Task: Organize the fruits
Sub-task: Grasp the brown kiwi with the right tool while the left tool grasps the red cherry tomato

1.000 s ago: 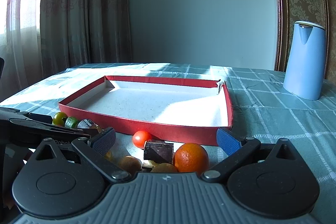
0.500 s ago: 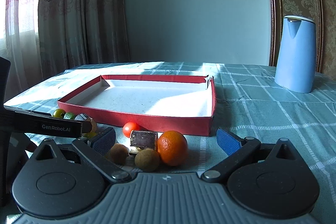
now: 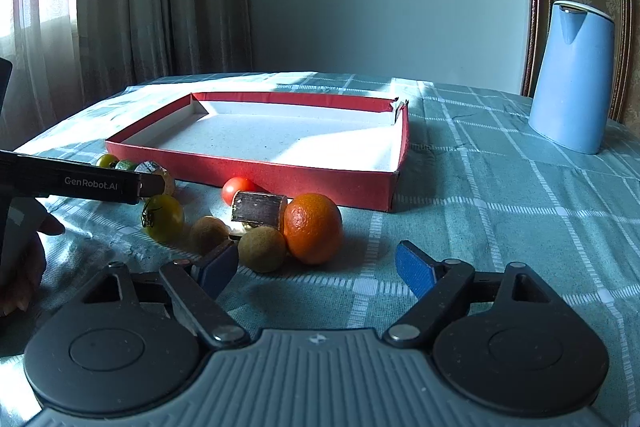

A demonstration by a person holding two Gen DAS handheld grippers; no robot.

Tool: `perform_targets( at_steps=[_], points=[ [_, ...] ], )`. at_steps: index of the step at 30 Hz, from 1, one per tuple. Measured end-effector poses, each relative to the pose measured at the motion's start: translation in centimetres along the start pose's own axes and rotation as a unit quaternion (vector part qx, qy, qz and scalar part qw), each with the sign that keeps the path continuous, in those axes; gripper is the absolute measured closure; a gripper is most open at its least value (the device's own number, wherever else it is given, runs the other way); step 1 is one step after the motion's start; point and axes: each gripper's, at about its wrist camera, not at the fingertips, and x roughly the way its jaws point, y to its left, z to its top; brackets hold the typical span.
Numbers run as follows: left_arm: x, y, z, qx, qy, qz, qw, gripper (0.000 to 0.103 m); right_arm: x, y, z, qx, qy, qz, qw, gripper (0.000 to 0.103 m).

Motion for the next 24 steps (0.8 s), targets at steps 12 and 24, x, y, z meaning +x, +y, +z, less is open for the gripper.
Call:
perform_targets(
  at_steps=[12, 24],
  points=[
    [0.0, 0.1, 0.0, -0.002, 0.0, 0.001, 1.0, 0.0, 1.9, 2.0, 1.3, -0.006, 0.025, 0.027, 0.999, 0.042],
    [-0.1, 0.4, 0.0, -0.011, -0.001, 0.0, 0.9999, 0.0, 2.8, 2.3, 1.4, -0.015, 0.038, 0.044, 0.998, 0.061]
  ],
)
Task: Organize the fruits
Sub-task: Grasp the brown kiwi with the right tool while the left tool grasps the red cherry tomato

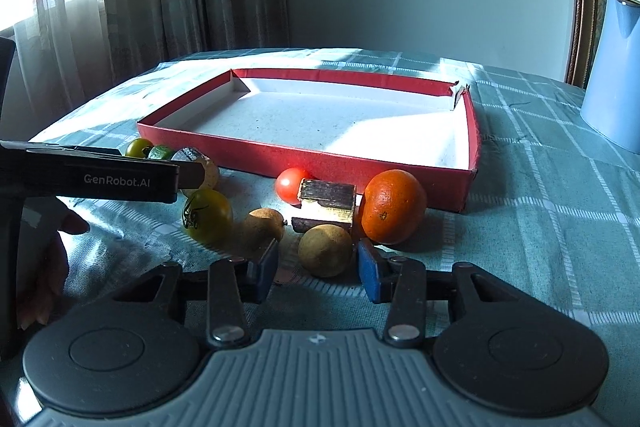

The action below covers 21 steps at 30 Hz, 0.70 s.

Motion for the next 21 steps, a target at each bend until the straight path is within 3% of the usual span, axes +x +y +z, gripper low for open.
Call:
perform_targets(
  at_steps=[2, 4, 7, 11, 18, 21],
  points=[
    [0.0, 0.1, 0.0, -0.001, 0.0, -0.001, 1.0, 0.0, 0.3, -0.2, 0.3, 0.0, -0.001, 0.004, 1.0, 0.072],
    [-0.1, 0.4, 0.0, -0.006, 0.0, -0.003, 1.0, 0.0, 0.5, -0.6, 0.4, 0.01, 0.001, 0.006, 1.0, 0.075],
    [-0.6, 1.4, -0.1, -0.018, -0.002, -0.014, 0.9997, 0.0, 0.4, -1.1, 0.2, 0.026, -0.004, 0.016, 1.0, 0.075],
    [-1.1, 3.9, -0.9, -0.043, 0.024, -0.056, 0.9972, 0.0, 0.3, -2.0, 0.2, 0.049, -0.005, 0.026, 0.998, 0.075],
    [-3.3, 3.9, -1.8, -0.004, -0.025, -0.018, 0.9995, 0.0, -0.1, -1.3, 0.1, 0.03, -0.021, 0.023, 0.999, 0.075],
    [-3.3, 4.0, -1.7, 0.008, -0.022, -0.03, 0.9993, 0.0, -0.1, -1.3, 0.2, 0.029, -0.023, 0.024, 0.999, 0.075]
  ],
)
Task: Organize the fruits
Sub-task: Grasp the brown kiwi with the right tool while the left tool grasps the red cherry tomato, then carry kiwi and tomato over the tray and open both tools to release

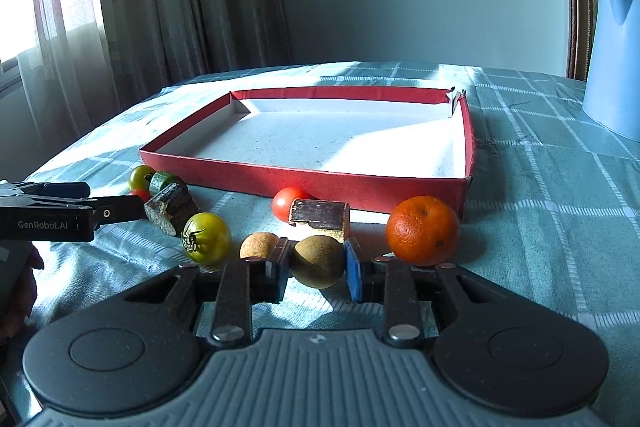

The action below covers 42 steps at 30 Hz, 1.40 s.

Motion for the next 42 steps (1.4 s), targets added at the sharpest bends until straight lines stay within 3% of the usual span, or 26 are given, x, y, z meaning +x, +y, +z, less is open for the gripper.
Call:
perform_targets(
  at_steps=[6, 7, 9, 13, 16, 19, 20, 21, 23, 35, 42],
  points=[
    [0.9, 0.1, 0.5, 0.045, 0.014, 0.043, 0.998, 0.001, 0.1, -0.2, 0.0, 0.006, 0.005, 0.001, 1.0, 0.075],
    [1.2, 0.1, 0.7, 0.044, 0.022, 0.041, 0.998, 0.003, 0.1, -0.2, 0.0, 0.006, 0.004, 0.001, 1.0, 0.075],
    [2.0, 0.2, 0.9, 0.04, 0.041, 0.035, 0.9977, 0.018, 0.1, -0.2, -0.1, 0.006, 0.004, 0.001, 1.0, 0.075],
    [2.9, 0.4, 1.0, 0.024, 0.057, 0.033, 0.9976, 0.021, 0.1, -0.3, -0.1, 0.008, 0.006, 0.002, 1.0, 0.075],
    [2.7, 0.1, 1.0, 0.027, 0.051, 0.027, 0.998, 0.028, 0.2, -0.3, -0.1, 0.009, 0.008, 0.003, 1.0, 0.075],
    [2.6, -0.8, 1.1, 0.036, 0.049, 0.017, 0.998, 0.049, 0.3, -0.2, -0.1, 0.008, 0.009, 0.003, 1.0, 0.075],
    [2.6, -1.0, 1.1, 0.036, 0.051, 0.007, 0.998, 0.063, 0.3, -0.3, -0.1, 0.008, 0.009, 0.002, 1.0, 0.075],
    [2.5, -1.2, 1.2, 0.036, 0.053, 0.005, 0.998, 0.069, 0.3, -0.3, 0.0, 0.01, 0.009, 0.002, 1.0, 0.075],
    [2.6, -1.7, 1.0, 0.039, 0.053, 0.005, 0.9978, 0.073, 0.3, -0.3, -0.1, 0.01, 0.009, 0.002, 1.0, 0.075],
    [1.4, -1.4, 0.8, 0.012, 0.031, -0.003, 0.9994, 0.078, -0.4, -0.1, -0.1, 0.003, -0.012, -0.001, 1.0, 0.075],
    [0.6, -2.5, 2.5, 0.028, 0.008, -0.006, 0.9996, 0.078, -1.3, 0.3, 0.2, -0.009, -0.043, -0.009, 0.999, 0.075]
  ],
)
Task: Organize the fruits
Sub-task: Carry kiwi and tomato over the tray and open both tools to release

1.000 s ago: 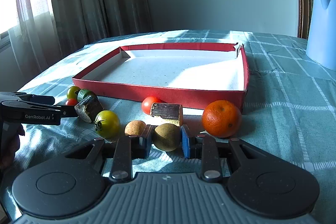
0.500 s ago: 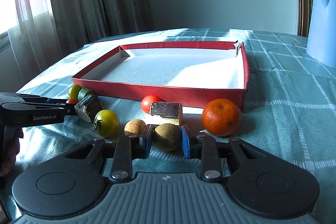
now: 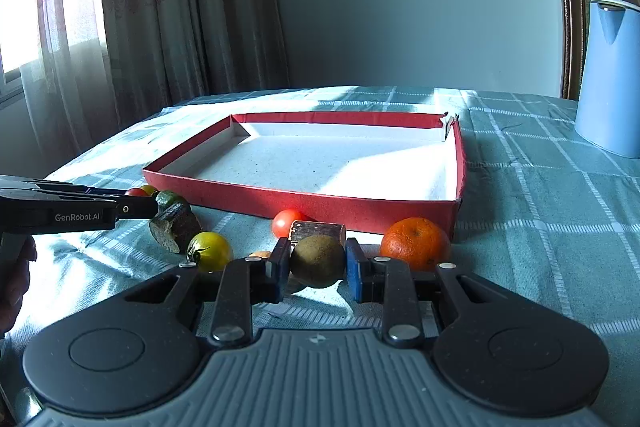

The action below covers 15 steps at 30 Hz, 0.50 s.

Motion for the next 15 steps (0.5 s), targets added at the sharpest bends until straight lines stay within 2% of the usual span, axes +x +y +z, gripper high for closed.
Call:
perform_targets(
  at_steps=[6, 11, 15],
  points=[
    [1.5, -1.4, 2.6, 0.01, -0.017, -0.007, 0.9998, 0.078, 0.4, 0.1, 2.0, -0.038, -0.016, -0.033, 0.999, 0.075],
    [4.6, -2.2, 4.3, 0.019, -0.014, 0.011, 0.9997, 0.078, 2.9, -1.0, 4.6, -0.058, -0.022, -0.075, 0.995, 0.075],
    [7.3, -2.1, 5.4, 0.017, -0.002, 0.02, 0.9997, 0.078, 6.4, -3.0, 6.1, -0.037, 0.01, -0.085, 0.996, 0.075]
  ],
)
